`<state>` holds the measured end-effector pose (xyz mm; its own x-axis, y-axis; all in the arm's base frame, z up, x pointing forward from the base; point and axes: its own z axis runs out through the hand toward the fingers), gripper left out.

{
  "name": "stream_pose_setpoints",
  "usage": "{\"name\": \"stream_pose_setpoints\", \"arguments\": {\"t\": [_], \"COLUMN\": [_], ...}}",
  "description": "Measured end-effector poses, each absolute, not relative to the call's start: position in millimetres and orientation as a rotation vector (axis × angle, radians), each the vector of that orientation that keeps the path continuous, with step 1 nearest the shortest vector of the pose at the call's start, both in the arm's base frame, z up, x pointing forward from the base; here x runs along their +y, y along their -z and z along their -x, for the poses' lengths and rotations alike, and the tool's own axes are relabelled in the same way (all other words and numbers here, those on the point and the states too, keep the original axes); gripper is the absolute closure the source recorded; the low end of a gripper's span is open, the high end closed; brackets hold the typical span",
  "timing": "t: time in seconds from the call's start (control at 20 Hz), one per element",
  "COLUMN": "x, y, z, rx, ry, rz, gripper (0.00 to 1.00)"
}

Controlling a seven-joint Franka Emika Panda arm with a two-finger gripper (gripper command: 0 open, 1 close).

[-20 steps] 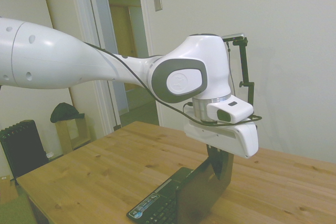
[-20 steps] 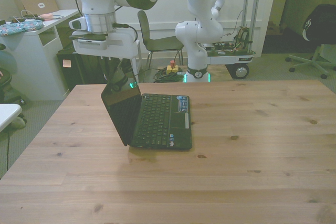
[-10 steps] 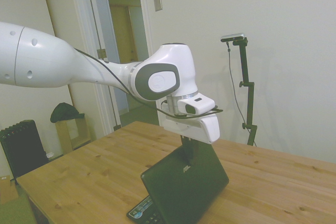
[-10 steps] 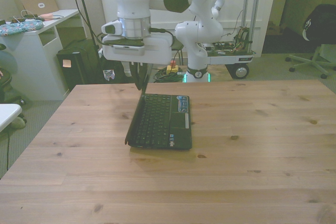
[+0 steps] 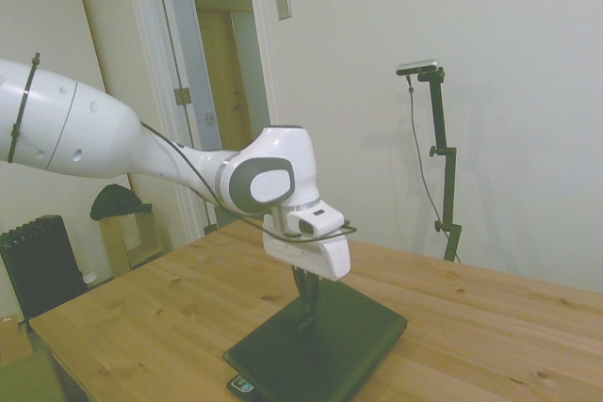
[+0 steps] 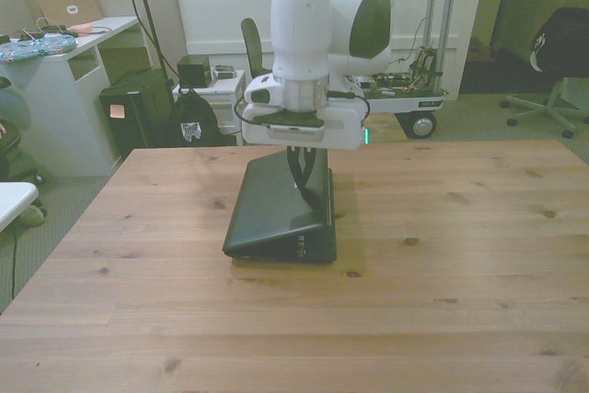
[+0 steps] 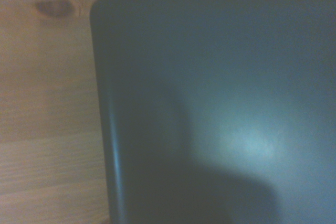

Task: Close the laptop

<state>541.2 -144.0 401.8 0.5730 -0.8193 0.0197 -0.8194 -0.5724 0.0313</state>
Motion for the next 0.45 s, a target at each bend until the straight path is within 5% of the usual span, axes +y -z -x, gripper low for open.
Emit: {"name": "stream_pose_setpoints", "arguments": {"t": [0.2,0.4,0.45], "x": [-140.5,-120.6,-110.5], "y": [-389.6,-435.6,-456.8], "z": [-533.9,-531.3,-527.9], "rx": [-1.433,-1.428,-1.421], "ry": [-0.002,-0.099,-0.125], "rz": [-2.756,-2.786,-2.798], "gripper": [1.0,1.0,0.0]}}
